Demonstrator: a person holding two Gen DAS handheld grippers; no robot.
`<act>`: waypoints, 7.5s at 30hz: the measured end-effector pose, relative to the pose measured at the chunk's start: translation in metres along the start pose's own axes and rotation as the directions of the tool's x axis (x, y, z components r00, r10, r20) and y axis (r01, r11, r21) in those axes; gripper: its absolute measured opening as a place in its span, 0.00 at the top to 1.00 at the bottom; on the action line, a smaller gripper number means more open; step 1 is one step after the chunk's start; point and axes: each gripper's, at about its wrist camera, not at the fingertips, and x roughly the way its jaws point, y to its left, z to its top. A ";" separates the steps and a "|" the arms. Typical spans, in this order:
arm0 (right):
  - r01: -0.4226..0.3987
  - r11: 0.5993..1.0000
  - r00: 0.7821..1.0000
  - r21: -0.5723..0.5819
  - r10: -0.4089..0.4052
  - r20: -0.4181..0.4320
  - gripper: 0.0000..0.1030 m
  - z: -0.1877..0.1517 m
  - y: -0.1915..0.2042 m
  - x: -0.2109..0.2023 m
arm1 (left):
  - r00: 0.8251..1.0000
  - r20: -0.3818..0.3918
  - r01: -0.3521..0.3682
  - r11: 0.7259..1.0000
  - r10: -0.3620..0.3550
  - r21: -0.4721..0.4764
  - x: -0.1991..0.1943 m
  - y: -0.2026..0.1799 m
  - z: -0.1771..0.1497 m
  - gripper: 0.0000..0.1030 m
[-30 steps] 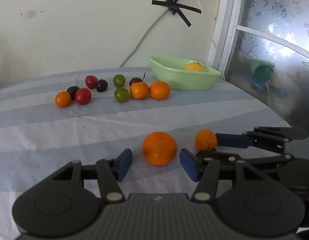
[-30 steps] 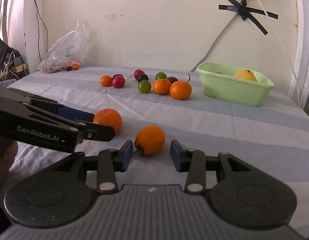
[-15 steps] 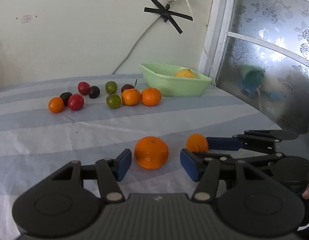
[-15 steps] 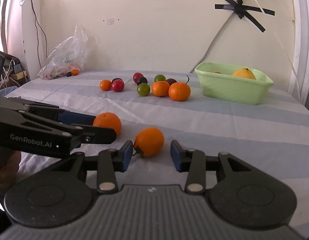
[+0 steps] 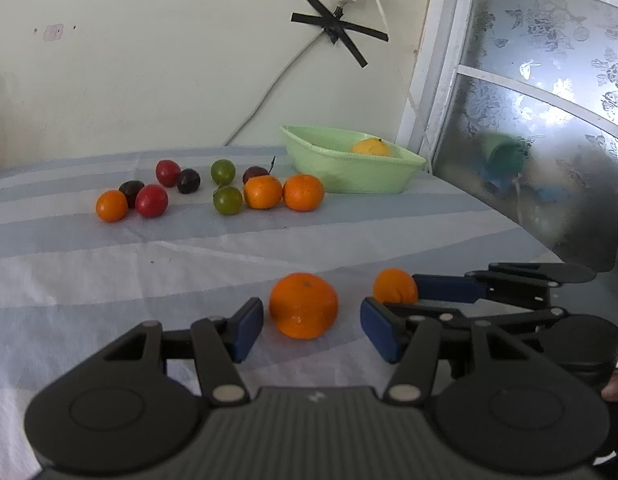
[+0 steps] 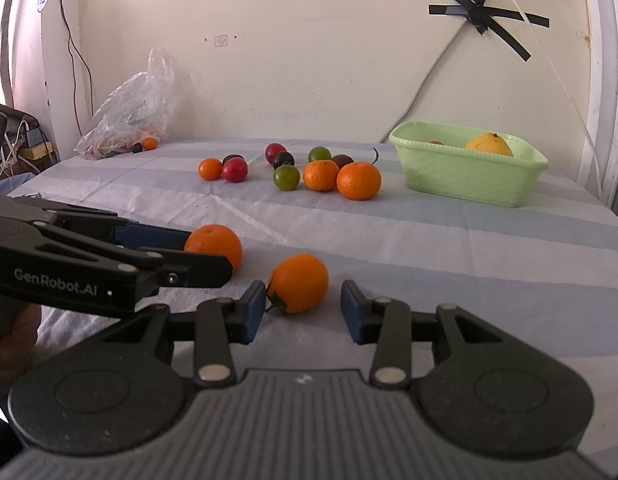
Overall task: Organize fruits
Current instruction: 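Hold both orange fruits and lift them off the table with both tools, then carry both orange fruits over the green basin and open both tools, then grasp an orange tomato with the left tool while the right tool grasps a red tomato, then carry both tomatoes into the green basin and open both tools, then withdraw both open tools from the basin toward the remaining fruit, then grasp a dark plum tomato with the left tool while the right tool grasps another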
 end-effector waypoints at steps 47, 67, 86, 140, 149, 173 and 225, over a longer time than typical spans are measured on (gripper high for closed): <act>0.169 0.985 0.976 0.017 -0.170 0.136 0.66 0.087 -0.125 0.078 | 0.994 -0.079 0.077 0.997 -0.077 -0.008 0.189 0.003 0.167 0.62; 0.028 0.999 0.980 0.035 -0.035 0.196 0.63 0.080 -0.076 0.033 | 0.980 0.152 -0.097 0.976 0.128 -0.194 -0.003 0.123 0.122 0.54; -0.154 0.956 0.988 -0.250 0.156 -0.011 0.69 0.102 0.041 0.133 | 0.996 -0.044 -0.086 0.969 0.078 -0.233 0.036 0.169 0.070 0.54; 0.001 0.999 1.000 0.037 -0.001 0.002 0.67 -0.003 -0.015 0.002 | 0.997 -0.077 -0.007 0.996 0.014 0.085 0.007 0.003 0.006 0.61; 0.006 0.998 0.994 0.069 -0.013 0.105 0.69 0.024 -0.049 0.001 | 0.995 -0.025 0.099 0.991 -0.098 0.093 0.029 0.000 0.079 0.70; 0.281 0.956 0.937 0.083 -0.292 0.191 0.67 0.073 -0.149 0.052 | 0.996 -0.011 0.093 0.993 -0.092 0.074 0.161 -0.008 0.168 0.51; -0.175 0.981 0.975 -0.080 0.161 -0.153 0.73 0.127 0.014 0.192 | 0.991 -0.027 -0.133 0.979 0.130 -0.152 0.081 0.153 0.080 0.72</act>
